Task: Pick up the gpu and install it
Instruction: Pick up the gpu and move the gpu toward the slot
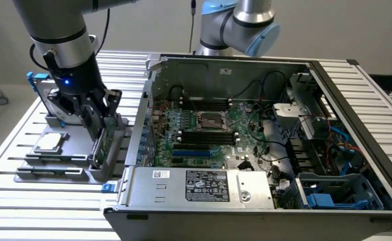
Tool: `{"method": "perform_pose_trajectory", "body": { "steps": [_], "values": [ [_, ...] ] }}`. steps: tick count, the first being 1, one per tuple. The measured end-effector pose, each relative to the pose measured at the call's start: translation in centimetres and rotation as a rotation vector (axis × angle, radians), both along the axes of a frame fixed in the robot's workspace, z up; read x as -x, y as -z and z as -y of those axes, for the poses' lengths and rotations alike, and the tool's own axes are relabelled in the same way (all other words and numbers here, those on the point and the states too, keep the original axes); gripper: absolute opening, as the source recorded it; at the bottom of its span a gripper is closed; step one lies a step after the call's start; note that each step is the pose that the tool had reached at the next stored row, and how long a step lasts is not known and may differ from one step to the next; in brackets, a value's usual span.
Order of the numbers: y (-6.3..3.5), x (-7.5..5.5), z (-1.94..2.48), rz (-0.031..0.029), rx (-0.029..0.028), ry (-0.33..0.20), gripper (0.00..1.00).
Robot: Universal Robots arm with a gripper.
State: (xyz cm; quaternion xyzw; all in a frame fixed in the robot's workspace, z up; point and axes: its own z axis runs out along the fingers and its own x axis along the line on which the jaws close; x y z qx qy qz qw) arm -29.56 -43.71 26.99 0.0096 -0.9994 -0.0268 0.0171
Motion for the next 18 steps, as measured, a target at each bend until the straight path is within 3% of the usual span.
{"method": "perform_pose_trajectory", "body": {
  "steps": [11, 15, 17, 18],
  "values": [
    [1.93, -0.3, 0.09, -0.0001, 0.0122, 0.0, 0.42],
    [2.22, -0.5, 0.04, -0.0002, 0.0319, 0.003, 0.42],
    [2.29, -0.5, -0.04, 0.0, 0.0397, 0.004, 0.42],
    [2.33, -0.6, -0.07, 0.0, 0.0407, 0.004, 0.42]
  ]
}}
